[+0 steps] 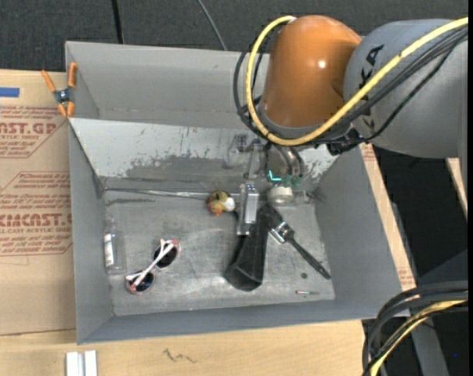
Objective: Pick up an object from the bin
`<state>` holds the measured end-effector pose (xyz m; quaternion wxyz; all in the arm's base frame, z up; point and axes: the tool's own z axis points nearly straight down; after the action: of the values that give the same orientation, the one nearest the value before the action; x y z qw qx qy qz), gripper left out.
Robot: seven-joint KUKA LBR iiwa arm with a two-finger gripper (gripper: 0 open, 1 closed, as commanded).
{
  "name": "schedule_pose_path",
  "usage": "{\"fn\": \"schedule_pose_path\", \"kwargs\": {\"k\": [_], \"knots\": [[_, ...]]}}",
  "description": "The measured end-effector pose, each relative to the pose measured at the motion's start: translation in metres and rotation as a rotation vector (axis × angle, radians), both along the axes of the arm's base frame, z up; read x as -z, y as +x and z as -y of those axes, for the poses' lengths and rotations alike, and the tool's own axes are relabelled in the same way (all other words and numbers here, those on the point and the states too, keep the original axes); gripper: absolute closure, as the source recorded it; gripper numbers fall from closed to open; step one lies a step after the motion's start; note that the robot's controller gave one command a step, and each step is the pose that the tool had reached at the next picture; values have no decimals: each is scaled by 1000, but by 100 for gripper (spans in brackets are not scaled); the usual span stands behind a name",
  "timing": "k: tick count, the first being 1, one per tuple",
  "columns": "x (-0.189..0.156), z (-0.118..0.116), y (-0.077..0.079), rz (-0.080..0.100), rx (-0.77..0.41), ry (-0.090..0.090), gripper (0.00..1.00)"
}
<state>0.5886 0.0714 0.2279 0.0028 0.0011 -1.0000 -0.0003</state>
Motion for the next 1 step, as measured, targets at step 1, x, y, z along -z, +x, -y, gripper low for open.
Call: {"fn": "schedule_pose_path", "kwargs": {"k": [1], "knots": [[-5, 0, 1, 8, 1, 1, 0]]}}
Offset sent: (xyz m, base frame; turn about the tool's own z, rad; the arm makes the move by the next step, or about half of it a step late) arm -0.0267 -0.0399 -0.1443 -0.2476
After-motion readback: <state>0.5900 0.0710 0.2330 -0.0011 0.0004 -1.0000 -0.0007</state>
